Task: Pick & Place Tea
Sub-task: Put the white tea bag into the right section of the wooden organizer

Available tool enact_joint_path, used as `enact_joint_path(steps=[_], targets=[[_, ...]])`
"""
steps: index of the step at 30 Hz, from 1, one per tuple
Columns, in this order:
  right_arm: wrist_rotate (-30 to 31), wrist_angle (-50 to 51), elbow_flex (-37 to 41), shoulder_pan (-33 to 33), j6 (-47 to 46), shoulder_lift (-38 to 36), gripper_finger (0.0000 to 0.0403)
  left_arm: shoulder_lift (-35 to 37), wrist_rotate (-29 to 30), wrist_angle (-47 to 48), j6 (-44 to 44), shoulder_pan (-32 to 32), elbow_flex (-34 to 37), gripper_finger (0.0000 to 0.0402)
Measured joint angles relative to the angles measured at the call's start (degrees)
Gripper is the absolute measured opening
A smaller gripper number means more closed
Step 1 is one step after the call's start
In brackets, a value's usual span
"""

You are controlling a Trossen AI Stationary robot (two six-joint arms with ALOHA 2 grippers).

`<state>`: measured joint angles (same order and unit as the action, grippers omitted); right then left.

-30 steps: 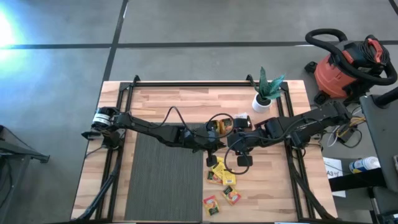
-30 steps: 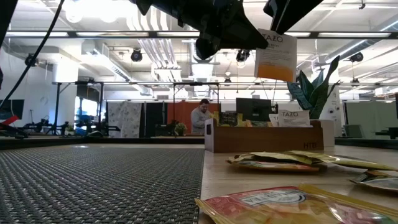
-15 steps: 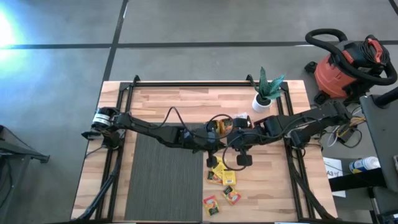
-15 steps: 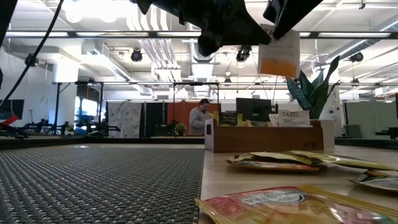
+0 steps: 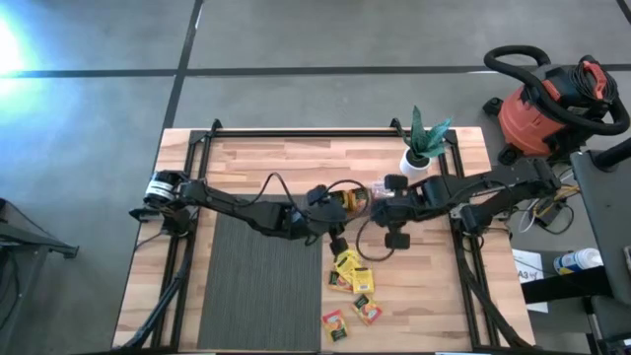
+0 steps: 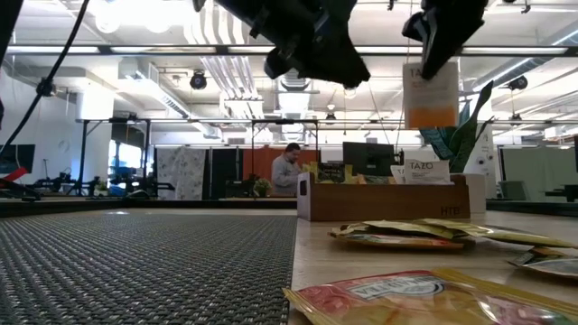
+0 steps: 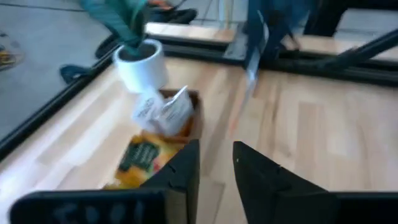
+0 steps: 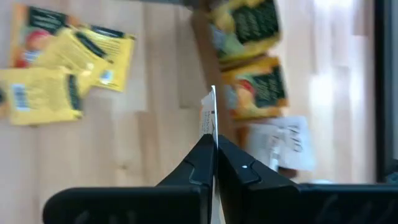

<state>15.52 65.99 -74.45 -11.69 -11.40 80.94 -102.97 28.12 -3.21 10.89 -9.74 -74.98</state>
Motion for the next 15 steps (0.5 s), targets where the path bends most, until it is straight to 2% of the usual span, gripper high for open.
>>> enact_joint_path(steps=[5, 11, 15], targets=[[0.2, 1.0, 0.9, 6.6, 7.8, -0.8, 0.0009, 0.1, -0.7, 3.4, 0.6, -1.7, 0.1, 0.0109], [-7.0, -1.4, 4.2, 15.5, 17.1, -0.3, 0.0009, 0.5, -1.2, 10.2, 4.8, -3.7, 0.3, 0.011], [-8.5, -3.7, 6.7, 18.9, 18.8, -0.1, 0.0009, 1.7, 1.1, 14.3, 7.6, -4.5, 1.8, 0.011]])
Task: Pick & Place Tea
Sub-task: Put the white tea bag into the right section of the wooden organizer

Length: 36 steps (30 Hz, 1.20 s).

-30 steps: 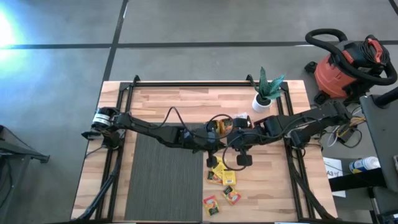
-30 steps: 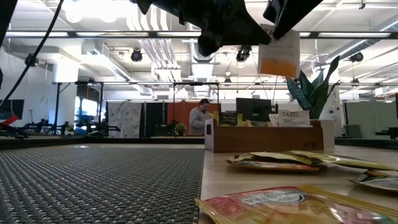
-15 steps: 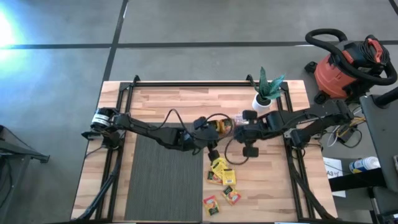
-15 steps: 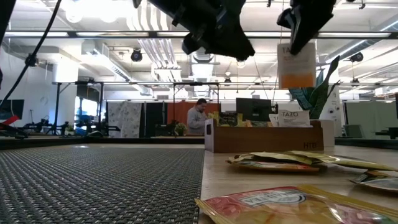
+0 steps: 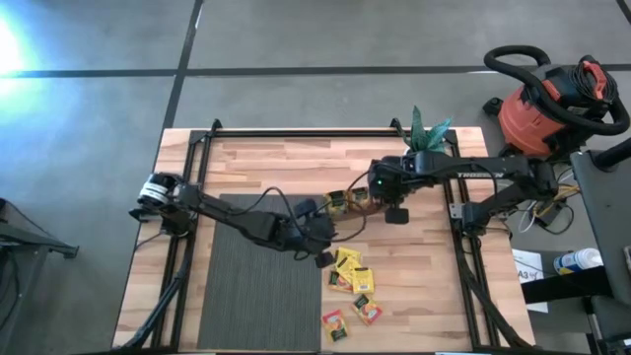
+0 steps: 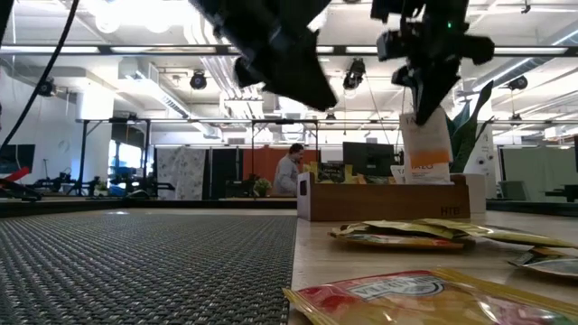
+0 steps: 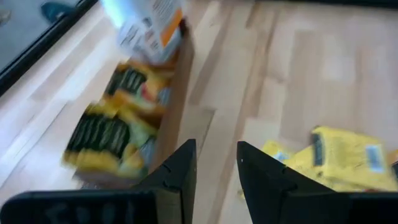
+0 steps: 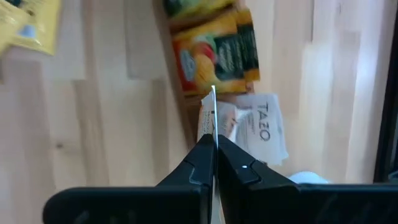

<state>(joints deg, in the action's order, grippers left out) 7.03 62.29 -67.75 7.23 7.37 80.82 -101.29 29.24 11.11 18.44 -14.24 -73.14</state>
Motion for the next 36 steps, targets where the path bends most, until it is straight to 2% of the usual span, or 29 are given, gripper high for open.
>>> enact_joint_path(steps=[8, 16, 21, 28, 36], targets=[[-0.3, -5.7, 5.8, 2.2, 2.1, 0.0, 0.0009, 9.4, 0.2, -2.2, 3.2, -0.5, 11.0, 0.011], [-2.2, -8.4, 10.8, 3.1, 8.6, -1.2, 0.0009, 20.0, 1.1, -10.5, 7.2, 2.2, 21.6, 0.011], [-3.3, -10.7, 13.9, 4.3, 11.8, -3.6, 0.0008, 24.2, 4.3, -11.2, 12.6, 2.6, 23.9, 0.011], [-4.4, -16.2, 19.9, 7.8, 14.1, -6.9, 0.0008, 26.3, 4.4, -11.2, 15.0, 2.6, 24.4, 0.011], [-0.7, -17.6, 21.7, 9.0, 17.9, -7.4, 0.003, 26.3, 4.4, -11.1, 17.9, 2.6, 24.5, 0.011]])
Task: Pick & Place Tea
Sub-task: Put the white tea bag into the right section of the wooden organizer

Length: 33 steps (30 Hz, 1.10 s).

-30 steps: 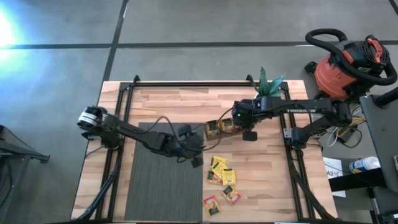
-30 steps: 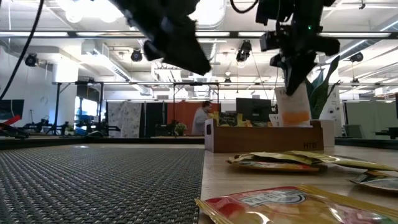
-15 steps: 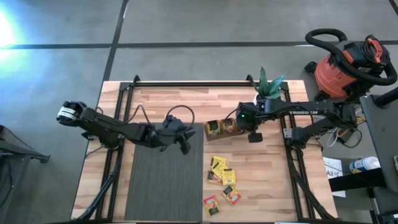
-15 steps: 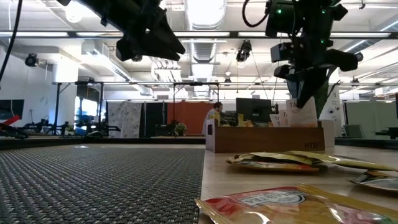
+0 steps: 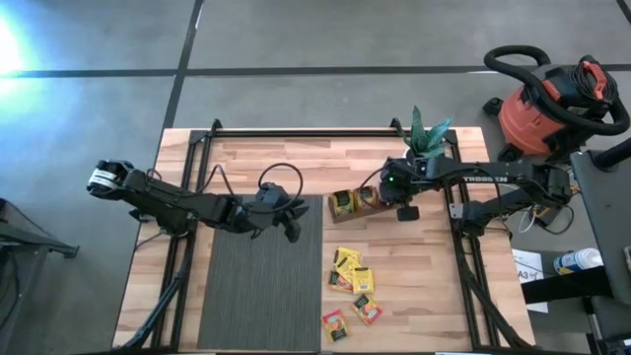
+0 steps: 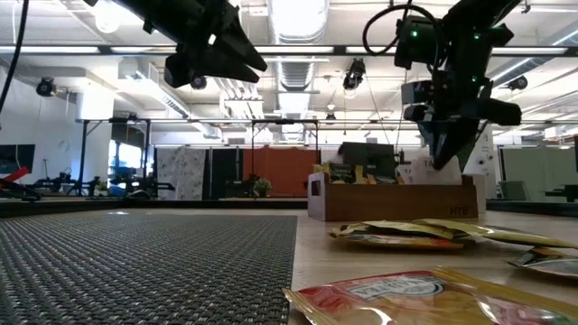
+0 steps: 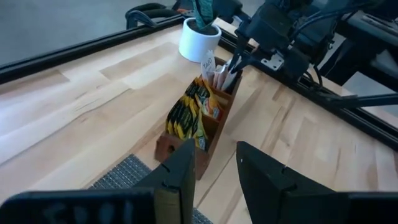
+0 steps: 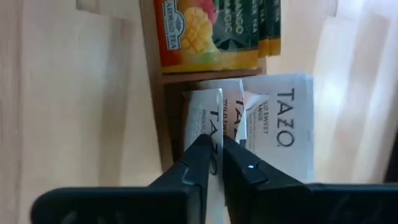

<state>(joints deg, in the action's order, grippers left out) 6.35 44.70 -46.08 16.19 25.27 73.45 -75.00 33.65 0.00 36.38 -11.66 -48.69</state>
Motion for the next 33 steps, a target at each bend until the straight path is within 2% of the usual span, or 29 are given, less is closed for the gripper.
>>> enact_joint_path(steps=[3, 9, 21, 26, 29, 33], targets=[[0.7, -0.3, -1.4, 0.0, 1.6, 0.0, 0.0054, 0.0, 0.0, 0.0, 0.5, 0.0, 0.0, 0.011], [7.8, -0.3, -4.6, 0.0, 4.2, 0.0, 0.0099, 0.0, 0.0, 0.0, 0.6, 0.0, 0.0, 0.011], [6.9, 2.6, -3.6, 0.0, 5.7, 0.2, 0.0136, -0.1, 0.0, 0.0, 1.1, 0.0, 0.2, 0.011], [6.6, 4.8, -4.7, -0.1, 1.6, -0.8, 0.0138, -0.1, 0.0, 0.1, 1.2, 0.0, 0.2, 0.011], [2.8, 8.2, -6.4, -0.7, -1.8, -3.0, 0.0134, -0.1, -0.1, 1.2, 1.3, 0.0, 0.2, 0.011], [-8.8, 12.7, -6.2, -1.8, -9.4, -6.3, 0.0127, -0.1, -0.5, 2.7, 1.3, 0.0, 0.2, 0.011]])
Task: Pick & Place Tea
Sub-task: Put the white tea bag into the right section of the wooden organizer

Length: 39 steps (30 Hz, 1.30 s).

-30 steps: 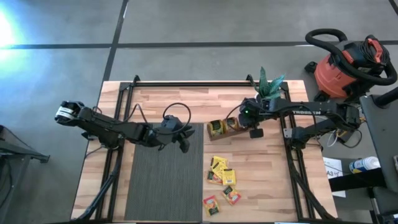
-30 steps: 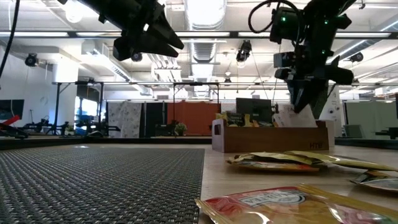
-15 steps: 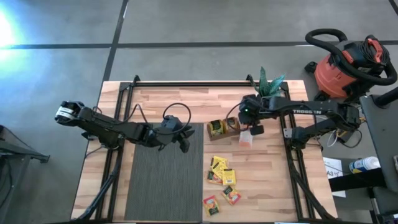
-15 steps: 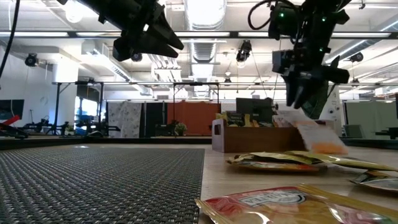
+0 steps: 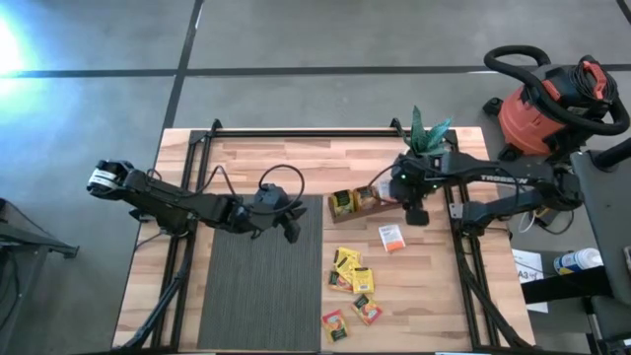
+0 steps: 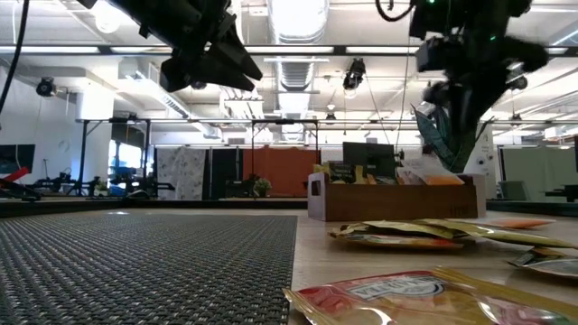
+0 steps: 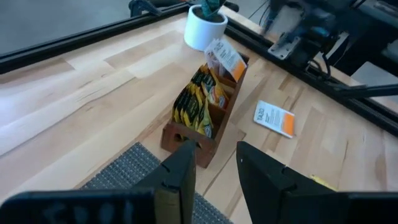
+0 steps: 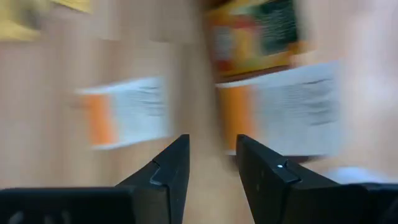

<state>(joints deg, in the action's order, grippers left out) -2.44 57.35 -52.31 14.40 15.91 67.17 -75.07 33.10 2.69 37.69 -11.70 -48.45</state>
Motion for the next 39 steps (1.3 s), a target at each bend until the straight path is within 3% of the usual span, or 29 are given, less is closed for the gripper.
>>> enact_joint_path(steps=[4, 12, 17, 22, 25, 28, 33, 39], targets=[[-11.6, -0.1, 4.9, -1.4, -13.2, -1.2, 0.0123, 0.0, -0.1, 0.6, 0.0, 0.0, 0.0, 0.011], [-16.7, -13.7, 18.5, -9.5, -37.1, -0.4, 0.0133, -0.2, -3.3, 0.5, 0.1, 0.0, 0.1, 0.011], [-8.2, -19.7, 21.5, -16.2, -50.1, -1.2, 0.0136, -2.7, -7.9, -3.0, 0.4, 0.1, 1.6, 0.011], [-3.2, -26.8, 24.5, -21.6, -62.1, -0.6, 0.0137, -8.4, -13.8, -16.5, 0.3, 0.2, 3.7, 0.011], [4.0, -28.0, 25.9, -24.5, -72.0, -0.7, 0.0137, -13.0, -14.5, -22.7, -2.3, 0.2, 2.8, 0.011], [10.0, -28.8, 26.8, -26.6, -80.8, -0.6, 0.0137, -18.1, -16.1, -25.0, -7.3, 0.2, -0.9, 0.011], [11.6, -31.0, 27.3, -27.2, -91.4, -1.5, 0.0135, -28.4, -24.9, -24.7, -15.1, 0.2, -11.7, 0.011], [13.6, -31.1, 27.9, -27.7, -97.3, -3.0, 0.0124, -40.7, -25.8, -17.7, -19.2, 0.4, -28.7, 0.011]])
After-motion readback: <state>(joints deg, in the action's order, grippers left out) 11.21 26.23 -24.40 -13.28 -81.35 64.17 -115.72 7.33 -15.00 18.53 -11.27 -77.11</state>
